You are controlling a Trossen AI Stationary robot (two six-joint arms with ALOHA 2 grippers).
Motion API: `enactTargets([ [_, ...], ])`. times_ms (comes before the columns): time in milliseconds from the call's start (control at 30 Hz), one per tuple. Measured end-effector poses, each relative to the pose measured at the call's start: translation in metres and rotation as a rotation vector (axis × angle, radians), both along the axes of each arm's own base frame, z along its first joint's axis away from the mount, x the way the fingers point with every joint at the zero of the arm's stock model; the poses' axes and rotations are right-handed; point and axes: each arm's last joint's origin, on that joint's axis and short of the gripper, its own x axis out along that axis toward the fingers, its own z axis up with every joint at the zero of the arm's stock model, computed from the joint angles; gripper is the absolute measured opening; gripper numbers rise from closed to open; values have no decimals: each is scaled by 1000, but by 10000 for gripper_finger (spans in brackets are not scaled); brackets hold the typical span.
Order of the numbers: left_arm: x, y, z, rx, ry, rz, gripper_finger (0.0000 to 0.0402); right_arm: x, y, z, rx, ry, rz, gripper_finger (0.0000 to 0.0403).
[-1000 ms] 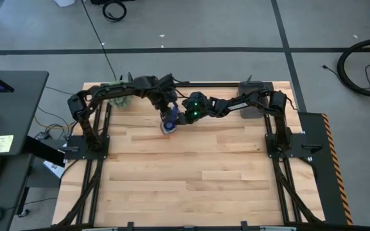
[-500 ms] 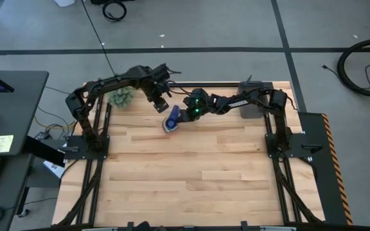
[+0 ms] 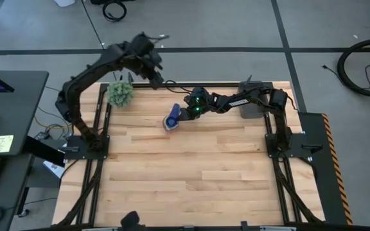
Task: Nest measuring cups in basket
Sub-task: Put the nested measuring cups into the black bin
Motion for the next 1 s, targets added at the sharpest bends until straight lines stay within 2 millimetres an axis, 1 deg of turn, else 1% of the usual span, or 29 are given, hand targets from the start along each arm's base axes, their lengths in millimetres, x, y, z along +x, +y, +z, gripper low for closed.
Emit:
enactTargets([
  [100,-12,-2,25,44,-53,18,162,0,0,0,0,-2,-1,148],
  [233,-28,-8,53,94,-109,39,162,0,0,0,-35,-14,18,148],
  [367,-44,-16,69,129,-139,58,162,0,0,1,-45,-23,43,148],
  [467,-51,-21,74,143,-142,67,162,-1,-1,1,-38,-26,51,148],
  [633,-57,-25,75,144,-110,83,162,-3,-6,1,-20,-27,48,141],
  [767,-58,-26,73,126,-87,83,162,-5,-11,1,-13,-26,32,132],
  [1000,-58,-26,72,122,-83,83,162,-7,-15,1,-12,-26,21,132],
])
